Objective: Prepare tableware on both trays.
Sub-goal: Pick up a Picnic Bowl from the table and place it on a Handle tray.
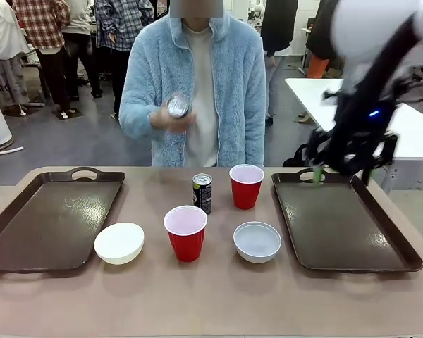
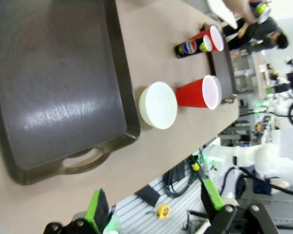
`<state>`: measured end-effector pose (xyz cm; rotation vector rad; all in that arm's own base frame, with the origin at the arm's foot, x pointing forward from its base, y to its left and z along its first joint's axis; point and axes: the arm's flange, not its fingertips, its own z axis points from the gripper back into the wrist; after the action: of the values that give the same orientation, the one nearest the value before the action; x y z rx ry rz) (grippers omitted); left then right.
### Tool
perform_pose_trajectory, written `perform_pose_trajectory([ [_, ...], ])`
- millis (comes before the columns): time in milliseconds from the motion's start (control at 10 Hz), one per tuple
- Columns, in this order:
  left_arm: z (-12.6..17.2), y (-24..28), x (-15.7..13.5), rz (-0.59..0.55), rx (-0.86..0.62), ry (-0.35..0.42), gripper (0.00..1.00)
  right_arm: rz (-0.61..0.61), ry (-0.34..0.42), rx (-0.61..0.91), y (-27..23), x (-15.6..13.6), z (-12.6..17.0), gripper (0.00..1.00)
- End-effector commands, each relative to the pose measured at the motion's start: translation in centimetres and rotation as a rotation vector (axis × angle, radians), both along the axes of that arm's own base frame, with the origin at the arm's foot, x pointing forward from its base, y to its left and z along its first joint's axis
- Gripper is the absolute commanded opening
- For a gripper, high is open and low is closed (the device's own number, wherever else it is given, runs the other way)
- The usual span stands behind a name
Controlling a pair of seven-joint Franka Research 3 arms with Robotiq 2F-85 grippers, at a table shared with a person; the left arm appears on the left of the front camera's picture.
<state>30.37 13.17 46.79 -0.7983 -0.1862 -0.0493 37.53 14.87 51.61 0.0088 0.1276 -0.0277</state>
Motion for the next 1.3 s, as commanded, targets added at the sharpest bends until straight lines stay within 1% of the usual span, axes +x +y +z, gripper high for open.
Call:
perform_pose_trajectory([
  [0, 0.0, 0.2, -0.1, 0.000, -0.007, -0.005, 1.00, -0.001, 0.058, -0.019, 2.2, 2.6, -3.9, 1.00],
  [200, 0.0, 0.2, -0.1, 0.000, -0.007, -0.005, 1.00, 0.028, 0.053, 0.089, 4.7, 2.1, -6.8, 1.00],
  [300, 0.0, 0.2, -0.1, 0.000, -0.007, -0.005, 1.00, 0.037, -0.006, 0.161, 4.5, 1.6, -6.6, 1.00],
  [400, 0.0, 0.2, -0.1, 0.000, -0.007, -0.005, 1.00, 0.109, -0.113, 0.273, 3.1, 0.6, -5.1, 1.00],
  [500, 0.0, 0.2, -0.1, 0.000, -0.007, -0.005, 1.00, 0.036, 0.053, 0.074, 5.2, 2.6, -7.3, 1.00],
  [700, 0.0, 0.2, -0.1, 0.000, -0.007, -0.005, 1.00, 0.036, 0.053, 0.074, 5.2, 2.6, -7.3, 1.00],
  [800, 0.0, 0.2, -0.1, 0.000, -0.007, -0.005, 1.00, 0.049, 0.001, 0.132, 4.6, 2.2, -6.3, 1.00],
  [900, 0.0, 0.2, -0.1, 0.000, -0.007, -0.005, 1.00, 0.017, -0.043, 0.060, 5.3, 0.6, -8.6, 1.00],
  [1000, 0.0, 0.2, -0.1, 0.000, -0.007, -0.005, 1.00, 0.028, -0.058, 0.034, 6.3, -0.1, -10.7, 1.00],
  [1200, 0.0, 0.2, -0.1, 0.000, -0.007, -0.005, 1.00, 0.009, -0.065, -0.007, 7.7, 0.9, -14.0, 1.00],
])
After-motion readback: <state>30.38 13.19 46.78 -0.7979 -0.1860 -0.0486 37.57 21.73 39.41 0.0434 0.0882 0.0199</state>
